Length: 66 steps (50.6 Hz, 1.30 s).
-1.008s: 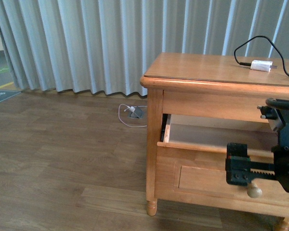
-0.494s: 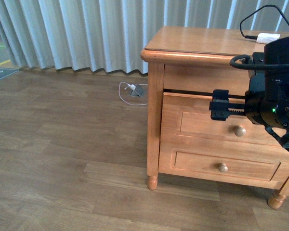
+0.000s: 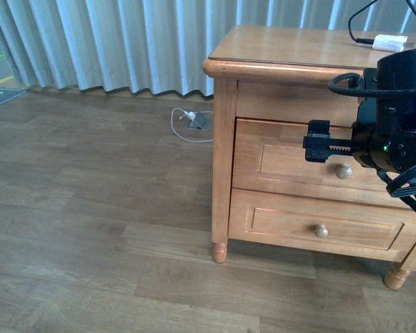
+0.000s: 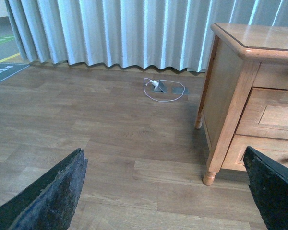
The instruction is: Place pink marker in drawer with both arms
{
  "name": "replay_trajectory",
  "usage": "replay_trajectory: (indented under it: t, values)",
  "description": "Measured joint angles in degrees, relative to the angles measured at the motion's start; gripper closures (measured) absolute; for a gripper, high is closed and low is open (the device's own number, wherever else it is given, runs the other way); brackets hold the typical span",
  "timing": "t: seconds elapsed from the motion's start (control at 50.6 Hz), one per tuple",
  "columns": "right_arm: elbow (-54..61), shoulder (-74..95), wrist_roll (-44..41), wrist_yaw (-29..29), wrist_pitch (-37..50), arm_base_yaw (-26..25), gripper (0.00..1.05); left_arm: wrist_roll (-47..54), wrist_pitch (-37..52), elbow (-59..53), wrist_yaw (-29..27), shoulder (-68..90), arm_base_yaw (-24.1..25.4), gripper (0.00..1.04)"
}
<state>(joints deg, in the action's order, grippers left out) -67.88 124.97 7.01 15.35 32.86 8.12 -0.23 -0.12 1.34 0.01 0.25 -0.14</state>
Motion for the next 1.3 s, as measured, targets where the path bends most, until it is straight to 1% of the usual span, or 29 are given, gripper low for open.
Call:
replay_trajectory:
  t: [0.455,0.573,0.731,0.889,1.067,1.126,1.166,1.304]
  values:
    - [-0.1,0.1,-0.6,-0.6,0.7,-0.4,0.08,0.0,0.0,0.0,0.0,0.0,0.0,0.06]
    - [0.3,-0.3,-0.5,-1.7,0.5,-0.6,0.08,0.0,0.0,0.0,0.0,0.0,0.0,0.06]
    - [4.6,-4.8,-0.1,-4.7,0.9,-1.5,0.08,0.0,0.0,0.0,0.0,0.0,0.0,0.06]
    - [13.3,-14.8,1.2,-9.0,1.3,-2.3,0.08,0.0,0.0,0.0,0.0,0.0,0.0,0.06]
    - [25.7,-32.3,1.4,-15.6,-1.9,-3.7,0.08,0.0,0.0,0.0,0.0,0.0,0.0,0.06]
    - [29.7,-39.7,2.1,-19.1,-4.5,-5.2,0.08,0.0,0.0,0.0,0.0,0.0,0.0,0.06]
    - [31.5,-43.7,2.3,-20.3,-6.3,-6.1,0.08,0.0,0.0,0.0,0.0,0.0,0.0,0.06]
    - [38.0,-62.4,3.0,-26.0,-17.7,-10.7,0.08,0.0,0.0,0.0,0.0,0.0,0.0,0.06]
